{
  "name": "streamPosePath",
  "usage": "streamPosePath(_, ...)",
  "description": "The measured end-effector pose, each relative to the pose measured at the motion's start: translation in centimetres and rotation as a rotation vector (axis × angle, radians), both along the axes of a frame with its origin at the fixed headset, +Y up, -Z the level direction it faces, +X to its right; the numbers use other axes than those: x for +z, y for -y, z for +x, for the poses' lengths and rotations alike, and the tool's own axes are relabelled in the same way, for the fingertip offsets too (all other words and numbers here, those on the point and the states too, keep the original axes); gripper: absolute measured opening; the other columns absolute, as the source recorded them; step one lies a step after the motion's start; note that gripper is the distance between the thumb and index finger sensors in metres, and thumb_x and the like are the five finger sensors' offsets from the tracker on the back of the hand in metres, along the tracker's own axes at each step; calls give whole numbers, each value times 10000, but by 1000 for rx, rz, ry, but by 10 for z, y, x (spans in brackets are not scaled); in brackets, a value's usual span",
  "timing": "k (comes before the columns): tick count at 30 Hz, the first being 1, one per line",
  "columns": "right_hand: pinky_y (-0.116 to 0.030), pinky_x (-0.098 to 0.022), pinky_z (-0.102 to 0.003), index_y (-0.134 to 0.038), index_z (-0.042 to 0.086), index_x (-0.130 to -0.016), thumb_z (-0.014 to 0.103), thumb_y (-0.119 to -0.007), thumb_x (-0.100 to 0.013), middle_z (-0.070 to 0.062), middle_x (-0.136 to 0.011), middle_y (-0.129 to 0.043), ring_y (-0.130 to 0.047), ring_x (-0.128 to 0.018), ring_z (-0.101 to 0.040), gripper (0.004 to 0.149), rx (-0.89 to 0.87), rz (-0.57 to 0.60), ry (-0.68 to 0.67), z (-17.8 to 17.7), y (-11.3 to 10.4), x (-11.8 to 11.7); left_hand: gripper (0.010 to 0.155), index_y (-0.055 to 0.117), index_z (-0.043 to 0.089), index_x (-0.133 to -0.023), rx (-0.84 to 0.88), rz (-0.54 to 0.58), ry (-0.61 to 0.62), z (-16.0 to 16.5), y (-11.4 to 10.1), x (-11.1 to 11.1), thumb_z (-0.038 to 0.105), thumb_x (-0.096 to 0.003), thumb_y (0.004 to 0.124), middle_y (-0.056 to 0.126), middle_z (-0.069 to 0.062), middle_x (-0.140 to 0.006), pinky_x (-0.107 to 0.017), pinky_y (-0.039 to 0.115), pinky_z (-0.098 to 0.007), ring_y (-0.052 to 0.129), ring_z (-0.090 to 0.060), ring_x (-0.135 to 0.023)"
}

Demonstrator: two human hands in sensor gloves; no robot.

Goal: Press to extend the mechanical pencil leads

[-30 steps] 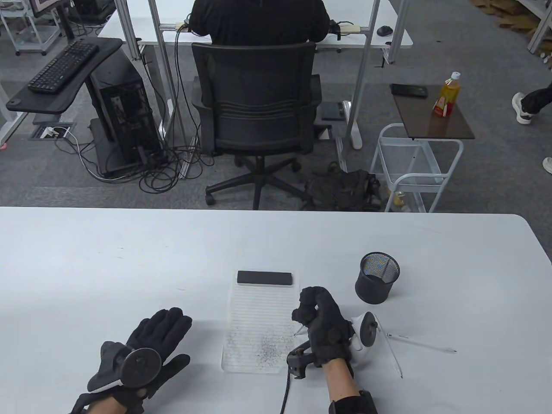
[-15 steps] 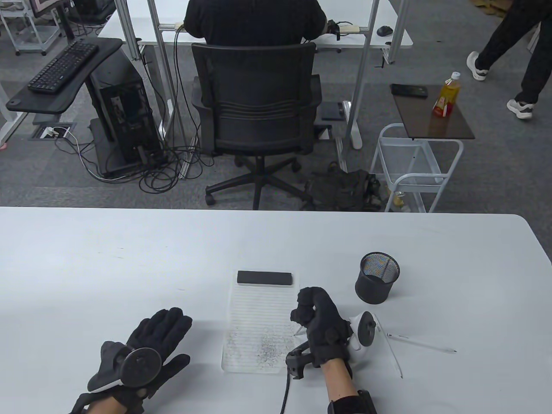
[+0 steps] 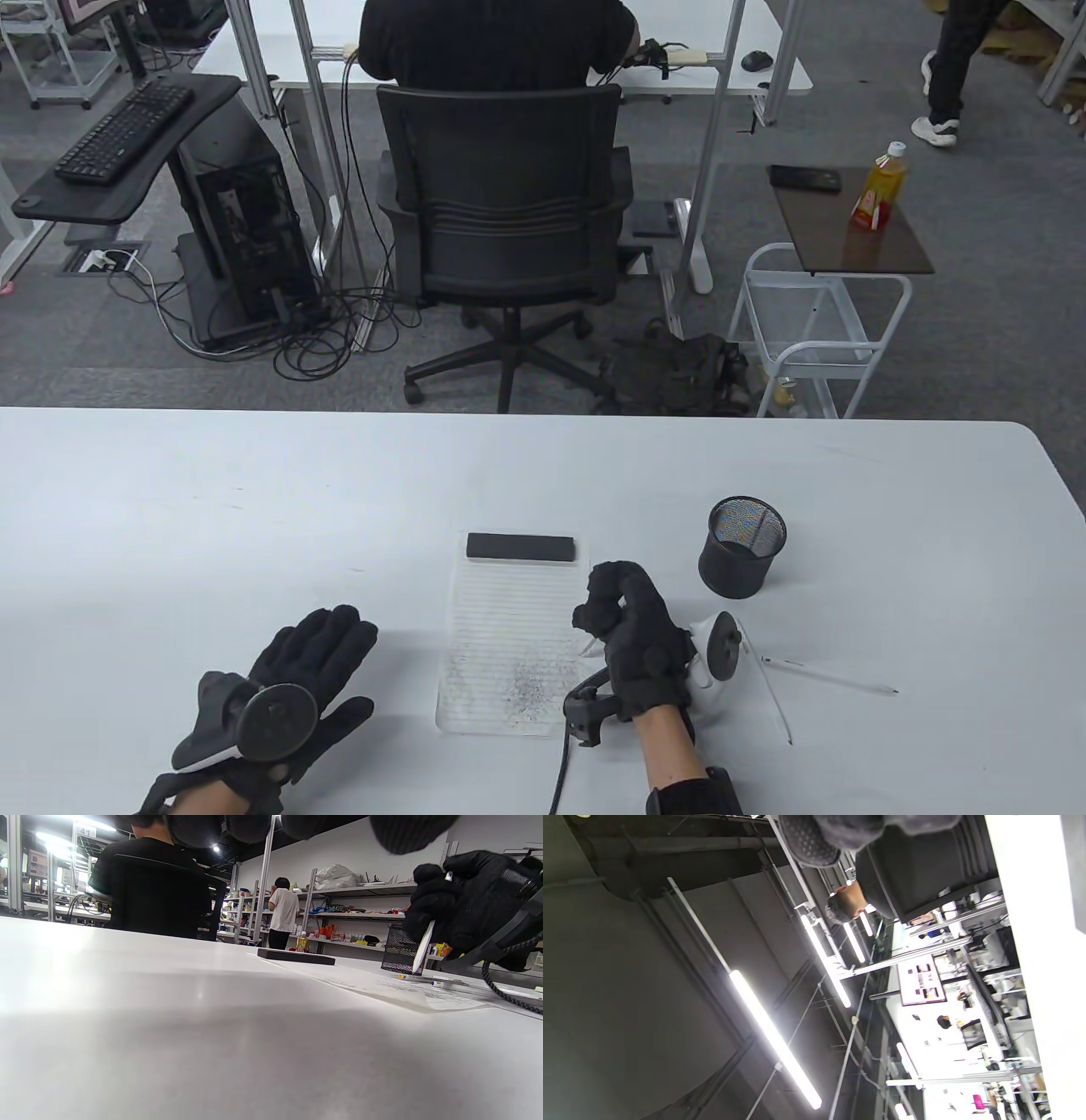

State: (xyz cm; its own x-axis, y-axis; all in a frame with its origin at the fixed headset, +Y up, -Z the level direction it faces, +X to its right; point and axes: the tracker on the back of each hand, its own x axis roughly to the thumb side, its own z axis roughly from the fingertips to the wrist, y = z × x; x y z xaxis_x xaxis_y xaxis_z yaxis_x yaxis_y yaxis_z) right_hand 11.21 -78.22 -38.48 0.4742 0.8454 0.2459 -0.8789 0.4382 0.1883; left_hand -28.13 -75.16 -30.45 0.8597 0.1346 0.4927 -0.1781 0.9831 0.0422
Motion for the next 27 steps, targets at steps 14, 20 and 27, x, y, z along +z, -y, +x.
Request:
streamPosePath(14, -750, -511, -618, -609, 69, -1055, 86, -677, -525, -204, -935, -433, -715, -704, -417, 535, 893, -265, 16, 8, -77, -50, 800, 450, 261, -1147, -4, -6, 9, 1, 0, -1, 598, -464, 697, 470, -126, -1207, -754, 540, -631, 570, -453, -1095)
streamPosePath(20, -751, -526, -648, -668, 37, -1039, 61, -762, -506, -203, -888, -533, -741, -715, -447, 542, 1273, -386, 51, -7, -65, -86, 800, 451, 260, -1147, 5, -14, 6, 0, 1, -2, 598, -465, 698, 470, -126, -1207, -753, 539, -633, 569, -454, -1095)
streamPosePath(27, -753, -530, -669, -636, 36, -1026, 103, -821, -501, -211, -879, -621, -815, -705, -445, 560, 1740, -473, 138, -21, -42, -112, 800, 452, 260, -1147, 7, -23, -1, -1, 1, -2, 599, -464, 697, 474, -127, -1206, -752, 540, -632, 572, -454, -1094)
